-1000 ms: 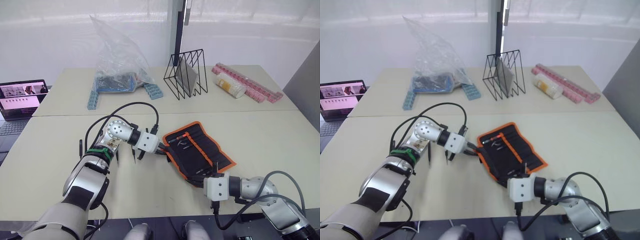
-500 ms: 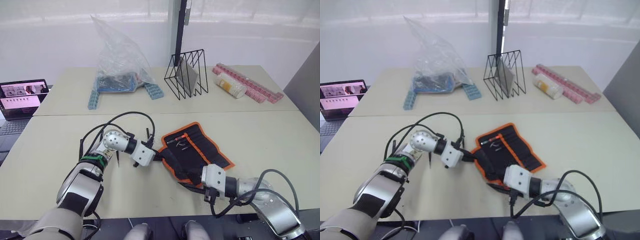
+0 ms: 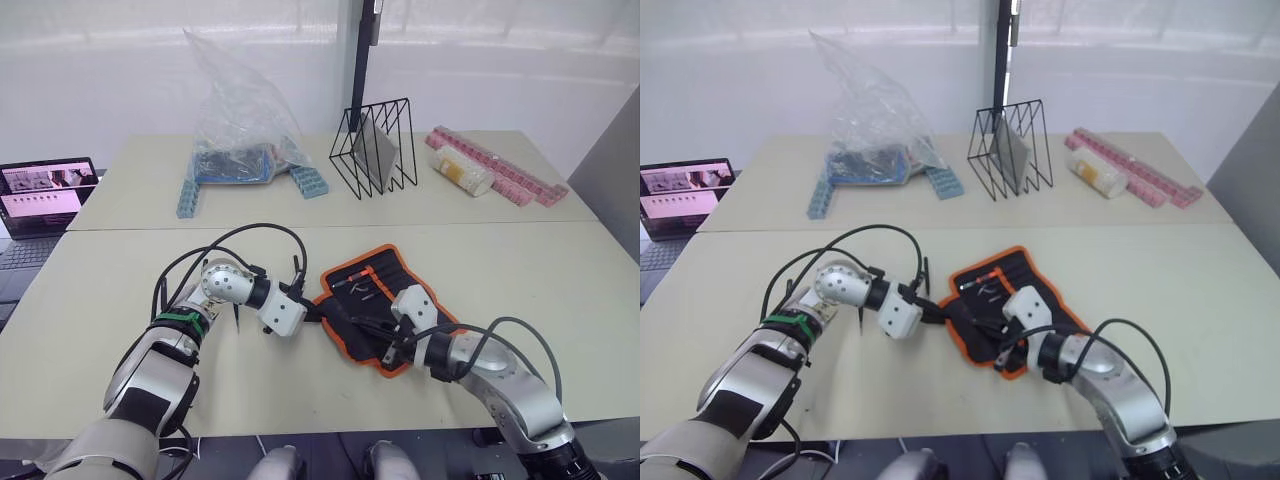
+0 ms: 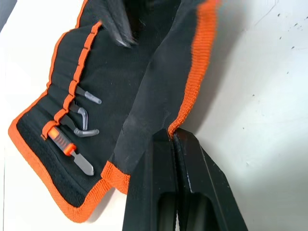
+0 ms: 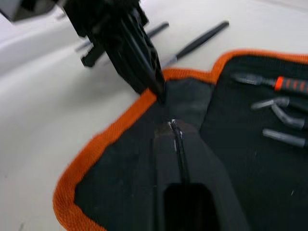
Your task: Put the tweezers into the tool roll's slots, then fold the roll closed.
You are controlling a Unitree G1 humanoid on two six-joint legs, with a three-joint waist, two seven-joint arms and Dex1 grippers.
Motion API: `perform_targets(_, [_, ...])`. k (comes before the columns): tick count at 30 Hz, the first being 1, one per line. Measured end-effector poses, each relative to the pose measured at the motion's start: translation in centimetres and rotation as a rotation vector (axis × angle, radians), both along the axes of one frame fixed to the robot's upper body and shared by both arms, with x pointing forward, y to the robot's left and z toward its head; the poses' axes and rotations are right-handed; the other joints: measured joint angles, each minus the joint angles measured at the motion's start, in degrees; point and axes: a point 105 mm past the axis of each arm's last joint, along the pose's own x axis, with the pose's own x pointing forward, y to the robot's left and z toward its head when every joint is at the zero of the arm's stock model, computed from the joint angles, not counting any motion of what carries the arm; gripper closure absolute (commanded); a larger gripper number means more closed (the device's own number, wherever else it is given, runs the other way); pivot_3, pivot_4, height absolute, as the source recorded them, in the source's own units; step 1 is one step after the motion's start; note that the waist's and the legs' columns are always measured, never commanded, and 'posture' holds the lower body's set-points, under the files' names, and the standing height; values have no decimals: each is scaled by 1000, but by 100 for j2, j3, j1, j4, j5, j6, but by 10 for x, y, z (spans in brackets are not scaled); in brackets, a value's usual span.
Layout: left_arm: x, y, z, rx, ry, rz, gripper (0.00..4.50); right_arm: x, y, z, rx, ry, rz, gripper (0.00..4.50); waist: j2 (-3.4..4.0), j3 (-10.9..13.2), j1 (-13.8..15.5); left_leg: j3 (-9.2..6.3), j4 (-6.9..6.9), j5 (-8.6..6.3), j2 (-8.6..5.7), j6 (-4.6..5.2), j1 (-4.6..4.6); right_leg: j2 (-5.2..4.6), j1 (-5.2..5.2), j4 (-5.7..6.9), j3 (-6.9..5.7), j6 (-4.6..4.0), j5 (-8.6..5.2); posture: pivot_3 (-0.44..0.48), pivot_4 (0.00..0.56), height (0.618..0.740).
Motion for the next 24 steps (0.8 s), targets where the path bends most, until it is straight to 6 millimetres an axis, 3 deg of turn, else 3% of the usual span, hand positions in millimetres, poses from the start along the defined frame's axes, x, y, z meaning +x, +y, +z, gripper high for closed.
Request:
perform_targets(3, [1,3,0,4,-1,7,4500,-3,-2,-15,-49,40,-7,4480,0,0,-3,0,2,0,1,0,0,1,0,4,0,0,0,0,150,724])
perform_targets(8, [0,3,0,6,2,9,4500,-4,0,-18,-77,40,-6,4480,0,-1,-5,0,6,0,1,0,6,1,1,18,1,0,0,0,150,724])
perform_targets(17, [-9,10,7,-31,204,51,1715,-3,5,-22,-84,53,-13,4500,1,-2,-85,0,7,0,3,0,19,2,3,43,8,0,0,0,150,724])
perform_targets(22, [-7,6,45,-212,501,154,35,-3,6,-22,-90,53,-10,4500,1,-3,-115,0,12,-1,3,2,21,2,7,45,8,0,-1,0,150,724])
perform_targets(24, [-7,3,62,-289,592,168,35,-3,7,-22,-94,52,-5,4500,2,-3,-127,0,11,-1,5,1,25,4,8,46,9,0,-1,0,150,724])
